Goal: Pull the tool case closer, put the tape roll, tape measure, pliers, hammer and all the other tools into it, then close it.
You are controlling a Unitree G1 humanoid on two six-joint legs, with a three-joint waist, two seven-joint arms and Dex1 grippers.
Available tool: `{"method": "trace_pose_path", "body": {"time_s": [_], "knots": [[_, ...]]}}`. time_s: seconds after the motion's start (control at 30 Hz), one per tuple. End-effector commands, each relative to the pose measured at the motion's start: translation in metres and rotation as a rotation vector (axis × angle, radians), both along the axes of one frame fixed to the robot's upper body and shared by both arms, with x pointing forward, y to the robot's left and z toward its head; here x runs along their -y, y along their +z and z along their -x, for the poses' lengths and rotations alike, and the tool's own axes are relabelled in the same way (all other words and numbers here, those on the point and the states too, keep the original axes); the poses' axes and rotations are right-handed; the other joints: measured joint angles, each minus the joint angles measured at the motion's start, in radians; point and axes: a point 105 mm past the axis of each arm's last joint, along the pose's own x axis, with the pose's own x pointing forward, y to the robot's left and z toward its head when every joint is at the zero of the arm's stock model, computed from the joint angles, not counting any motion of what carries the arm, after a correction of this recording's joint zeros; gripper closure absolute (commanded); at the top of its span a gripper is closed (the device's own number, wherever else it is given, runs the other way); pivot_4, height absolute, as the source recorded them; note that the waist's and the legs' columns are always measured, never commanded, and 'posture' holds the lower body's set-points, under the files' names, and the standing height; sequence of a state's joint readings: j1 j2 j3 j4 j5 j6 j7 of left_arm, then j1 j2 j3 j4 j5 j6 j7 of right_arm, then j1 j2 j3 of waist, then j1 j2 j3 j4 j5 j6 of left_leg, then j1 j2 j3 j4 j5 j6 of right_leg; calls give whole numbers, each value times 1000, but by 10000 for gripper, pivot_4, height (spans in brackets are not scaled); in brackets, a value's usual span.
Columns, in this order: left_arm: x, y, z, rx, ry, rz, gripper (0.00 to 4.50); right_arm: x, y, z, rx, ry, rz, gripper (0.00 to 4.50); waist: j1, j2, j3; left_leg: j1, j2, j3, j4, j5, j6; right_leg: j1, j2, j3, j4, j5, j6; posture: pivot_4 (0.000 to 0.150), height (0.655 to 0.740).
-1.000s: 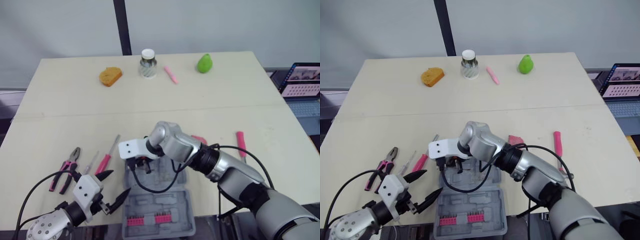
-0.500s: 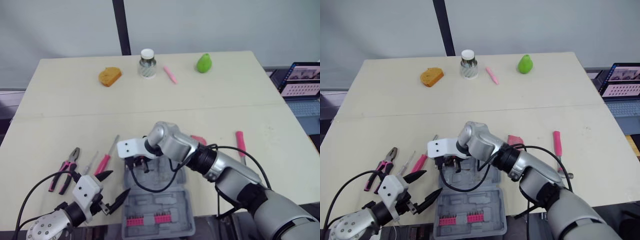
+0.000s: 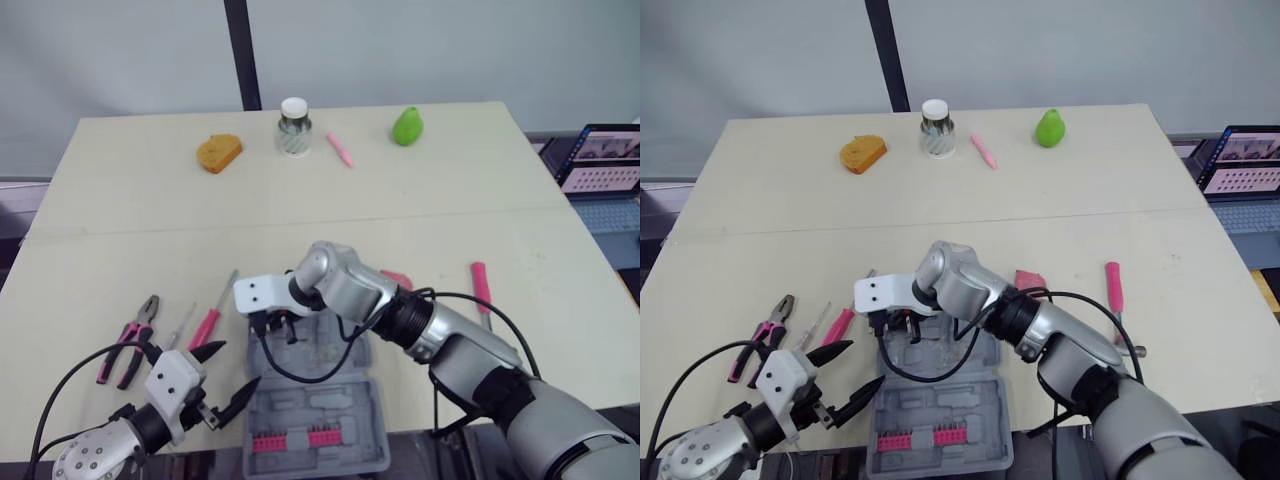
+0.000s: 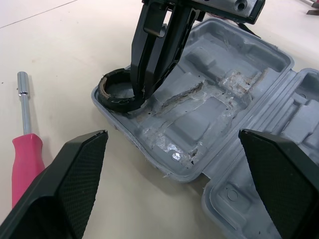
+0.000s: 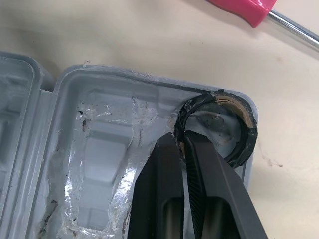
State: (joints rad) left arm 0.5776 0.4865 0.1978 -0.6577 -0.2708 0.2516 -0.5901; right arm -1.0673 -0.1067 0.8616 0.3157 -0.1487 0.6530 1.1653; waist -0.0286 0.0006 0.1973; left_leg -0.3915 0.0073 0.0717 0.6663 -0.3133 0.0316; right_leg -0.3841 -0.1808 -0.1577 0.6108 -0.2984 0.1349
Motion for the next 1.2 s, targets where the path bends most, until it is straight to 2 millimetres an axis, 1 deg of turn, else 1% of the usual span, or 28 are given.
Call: {"method": "trace_pose_path", "body": {"time_s": [0.03,0.1,0.23,0.27,0.33,0.4,0.47,0.5,0.57,0.63,0.7,0.73,0.77,0.8,0.83,0.93,0.97,1.0,1.1,1.2], "knots": [[1,8,2,26,-10,-12,0,-8,8,7,0,37,-47,33913,0,0,0,0,0,0,0,0,0,0,0,0,0,0,0,1500,7400],[1,8,2,26,-10,-12,0,-9,8,7,-1,39,-49,24791,0,0,0,0,1,1,0,0,0,0,0,0,0,0,0,1500,7400],[1,9,2,26,-10,-12,0,-9,9,8,-6,38,-51,3506,0,0,0,0,1,2,0,0,-1,-1,1,0,0,0,0,1500,7400],[2,9,2,27,-12,-12,0,-8,11,7,-5,34,-60,236,0,0,0,0,2,2,0,0,-1,-1,1,0,0,0,0,1500,7400],[2,9,1,28,-14,-12,0,-8,14,6,-2,29,-71,236,0,0,0,0,2,3,0,0,-1,-2,1,0,1,0,0,1500,7400],[2,9,1,27,-14,-12,0,-10,25,12,-53,29,-121,236,0,0,0,0,2,4,0,0,-1,-3,1,0,1,0,0,1500,7400],[2,10,0,31,-13,-12,0,-10,41,15,-87,15,-200,236,0,0,0,-1,3,5,0,0,-1,-4,1,1,2,0,0,1500,7400],[1,11,0,34,-11,-9,0,-8,48,14,-95,11,-251,236,1,0,0,-2,3,6,0,0,-1,-6,1,1,2,0,0,1500,7400],[-1,12,-1,37,0,1,0,-4,67,13,-111,3,-441,236,1,-1,-1,-3,3,6,0,0,-1,-7,1,1,2,0,0,1500,7400],[-3,11,-1,35,10,15,0,2,72,4,-101,-48,-556,236,2,-2,-1,-3,3,7,0,-1,-1,-7,1,0,2,0,-1,1500,7400],[-4,10,-1,32,12,17,0,5,68,1,-106,-73,-595,236,1,-2,-1,-3,3,8,0,-1,-1,-7,1,1,2,0,-1,1500,7400],[-4,10,-1,30,12,15,0,7,63,1,-121,-82,-615,5450,1,-3,-2,-2,3,9,0,0,-1,-7,1,1,2,0,-1,1500,7400],[-5,9,-1,29,13,15,0,8,58,-1,-123,-94,-638,8150,1,-3,-2,-2,3,10,0,-1,-1,-7,1,1,2,0,-1,1500,7400],[-5,9,-1,28,13,14,0,8,52,1,-137,-96,-663,12891,1,-3,-2,-2,4,10,0,-1,-1,-7,1,1,3,0,-1,1500,7400],[-5,9,-1,28,13,14,0,8,49,2,-144,-95,-679,17829,-1,-3,-2,-2,4,10,0,-1,-1,-8,1,1,3,0,-1,1500,7400],[-6,9,-2,29,10,13,0,4,43,1,-151,-117,-768,34504,-3,-3,-2,0,5,14,-1,-1,-1,-8,2,1,3,0,-1,1500,7400],[-6,9,-2,30,9,13,0,3,40,0,-141,-116,-786,38814,-3,-3,-2,0,6,15,-1,-1,-1,-9,2,1,3,0,-1,1500,7400],[-6,10,-3,30,8,11,0,2,33,1,-136,-115,-788,44062,-3,-3,-2,1,6,16,-1,-1,-1,-9,2,1,4,0,-1,1500,7400],[-7,10,-3,28,5,5,0,0,20,2,-144,-121,-780,44062,-2,-3,-2,2,7,17,-1,-1,-1,-9,2,2,5,0,-1,1500,7400],[-8,11,-3,28,6,3,0,-2,17,2,-157,-121,-775,44062,0,-3,-2,1,7,17,0,-1,-1,-9,1,3,5,0,-1,1500,7400]]}}
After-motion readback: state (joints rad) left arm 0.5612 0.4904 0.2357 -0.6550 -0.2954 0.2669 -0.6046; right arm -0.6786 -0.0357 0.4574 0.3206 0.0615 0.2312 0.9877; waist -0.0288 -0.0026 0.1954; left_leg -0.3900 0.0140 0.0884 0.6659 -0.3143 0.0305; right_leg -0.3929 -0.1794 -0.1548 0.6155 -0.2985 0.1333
